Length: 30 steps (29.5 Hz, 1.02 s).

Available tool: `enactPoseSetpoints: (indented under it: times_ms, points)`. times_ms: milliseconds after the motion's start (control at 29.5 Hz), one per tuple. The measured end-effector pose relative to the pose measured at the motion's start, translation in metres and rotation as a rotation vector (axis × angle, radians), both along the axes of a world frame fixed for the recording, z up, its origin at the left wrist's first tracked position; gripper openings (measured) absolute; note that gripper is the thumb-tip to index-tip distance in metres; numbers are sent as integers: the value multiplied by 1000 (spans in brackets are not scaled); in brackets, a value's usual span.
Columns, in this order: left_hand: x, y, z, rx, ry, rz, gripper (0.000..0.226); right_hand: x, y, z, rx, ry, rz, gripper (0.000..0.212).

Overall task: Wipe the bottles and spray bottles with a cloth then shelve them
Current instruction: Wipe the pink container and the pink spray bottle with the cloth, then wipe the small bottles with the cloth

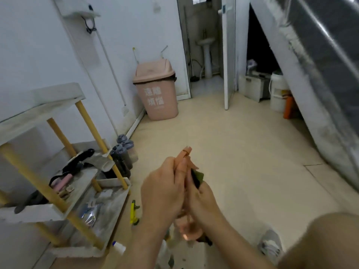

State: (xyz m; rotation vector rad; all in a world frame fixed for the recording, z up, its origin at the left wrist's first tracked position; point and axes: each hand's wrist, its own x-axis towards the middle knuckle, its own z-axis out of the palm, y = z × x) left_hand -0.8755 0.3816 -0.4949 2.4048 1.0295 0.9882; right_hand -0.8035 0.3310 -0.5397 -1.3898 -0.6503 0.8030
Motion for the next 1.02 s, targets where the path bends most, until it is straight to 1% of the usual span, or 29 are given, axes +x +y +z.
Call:
enactPoseSetpoints:
  times_ms: [68, 102, 203, 305, 373, 474, 542, 576, 644, 779, 915, 983, 1017]
  points:
    - [22, 9, -2, 12, 51, 34, 47, -3, -1, -1, 70, 68, -71, 35]
    - [32, 15, -7, 7, 69, 38, 47, 2, 1, -4, 86, 66, -106, 34]
    - [56, 30, -30, -40, 112, 66, 43, 13, 1, -23, 85, 6, -174, 44]
    - [79, 54, -62, -158, 127, 62, 40, 22, -3, -50, 37, 54, -226, 45]
    - [95, 70, -87, -274, 142, 25, 34, 37, -2, -68, -13, 150, -297, 46]
    - [116, 82, -133, -394, 205, -51, 26, 65, 2, -98, -139, 364, -534, 47]
    - [129, 87, -167, -435, 256, -83, 21, 83, 0, -120, -198, 517, -707, 46]
    - [136, 91, -182, -436, 285, -86, 21, 92, -2, -131, -228, 561, -772, 45]
    - [151, 103, -211, -440, 319, -63, 21, 108, -9, -151, -303, 650, -856, 42]
    - [188, 123, -258, -484, 290, -35, 19, 129, -14, -194, -389, 791, -926, 31]
    - [220, 136, -304, -584, 267, -96, 24, 136, -6, -224, -450, 890, -907, 22]
    - [231, 140, -326, -603, 266, -118, 22, 136, -2, -240, -484, 937, -882, 10]
    - [235, 141, -334, -604, 242, -129, 23, 135, -1, -245, -505, 951, -860, 11]
